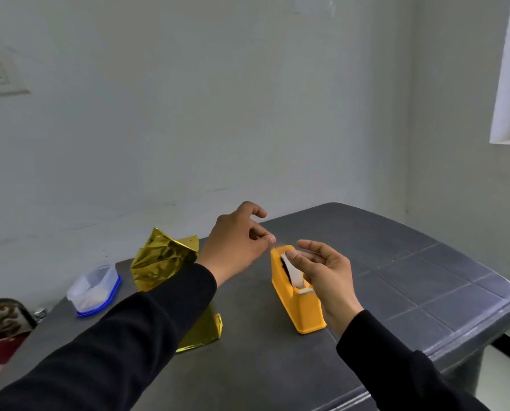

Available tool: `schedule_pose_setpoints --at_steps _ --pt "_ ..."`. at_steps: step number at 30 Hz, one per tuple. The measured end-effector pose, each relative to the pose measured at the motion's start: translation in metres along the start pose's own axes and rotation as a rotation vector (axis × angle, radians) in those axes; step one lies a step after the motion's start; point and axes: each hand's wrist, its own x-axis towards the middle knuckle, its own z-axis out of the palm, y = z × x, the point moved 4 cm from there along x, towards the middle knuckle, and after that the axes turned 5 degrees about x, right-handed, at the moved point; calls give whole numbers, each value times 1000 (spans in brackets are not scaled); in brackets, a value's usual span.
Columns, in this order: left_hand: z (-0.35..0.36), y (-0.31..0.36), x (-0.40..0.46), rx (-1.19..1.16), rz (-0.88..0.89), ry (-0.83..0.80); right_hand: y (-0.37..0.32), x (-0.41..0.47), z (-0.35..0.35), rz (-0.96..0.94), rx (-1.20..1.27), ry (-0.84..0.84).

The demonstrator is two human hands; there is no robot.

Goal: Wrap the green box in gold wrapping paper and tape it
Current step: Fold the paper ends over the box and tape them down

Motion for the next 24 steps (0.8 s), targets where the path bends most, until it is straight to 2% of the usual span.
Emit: schedule_pose_setpoints --at_steps 5,9,14,19,24 --pt "-56 -13 -16 227 34 169 -7 10 54 -12 15 -97" --pt "-109 -40 -23 214 12 249 -2 19 91 -45 -8 -150" --pt "-149 -94 -25 255 -106 31 14 25 134 -41 -126 -265" --pt "-151 -128 -26 82 -195 -123 19 34 173 -64 -210 -309" --pt "-140 -137 -13 -19 -144 -117 34 52 192 37 -238 -288"
